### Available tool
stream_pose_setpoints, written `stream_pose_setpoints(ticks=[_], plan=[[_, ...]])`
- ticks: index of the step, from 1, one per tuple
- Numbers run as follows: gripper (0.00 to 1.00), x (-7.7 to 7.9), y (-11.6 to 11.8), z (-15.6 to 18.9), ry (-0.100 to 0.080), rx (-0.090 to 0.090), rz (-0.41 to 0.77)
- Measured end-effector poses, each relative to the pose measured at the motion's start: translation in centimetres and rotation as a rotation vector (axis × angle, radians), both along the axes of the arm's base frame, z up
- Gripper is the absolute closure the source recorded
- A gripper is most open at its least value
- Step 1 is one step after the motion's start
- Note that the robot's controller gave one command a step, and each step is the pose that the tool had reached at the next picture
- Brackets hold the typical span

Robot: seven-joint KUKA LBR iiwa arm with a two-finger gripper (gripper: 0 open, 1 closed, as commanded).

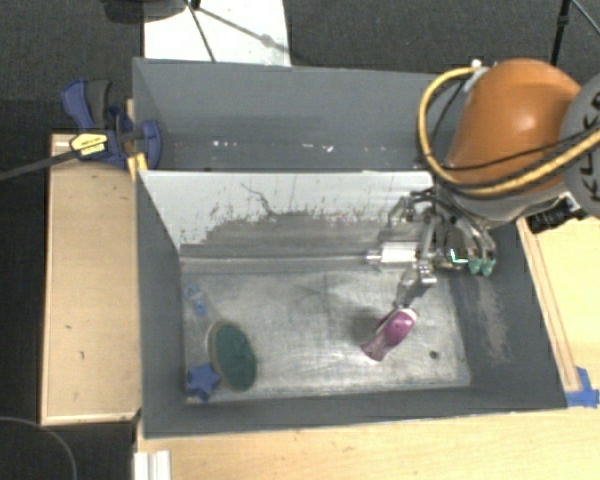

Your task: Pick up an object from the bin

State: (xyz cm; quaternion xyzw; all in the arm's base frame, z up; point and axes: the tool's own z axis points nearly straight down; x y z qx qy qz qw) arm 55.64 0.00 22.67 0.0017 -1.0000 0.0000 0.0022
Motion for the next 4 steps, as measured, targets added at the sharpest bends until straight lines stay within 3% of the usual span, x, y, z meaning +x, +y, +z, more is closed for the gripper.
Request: stream_pose_setpoints(ticks=[1,2,3,4], plan=[[0.0,-3.6,-1.9,-15.4,-0.015,0.0,0.313],[0.0,-2.6,-6.0,-15.4,-0.016,0.0,0.398],[1.0,-2.4,-5.9,-15.1,-0.023,-0.001,0.398],[1.0,-2.2,-5.3,-2.4,-0.013,-0.001,0.579]])
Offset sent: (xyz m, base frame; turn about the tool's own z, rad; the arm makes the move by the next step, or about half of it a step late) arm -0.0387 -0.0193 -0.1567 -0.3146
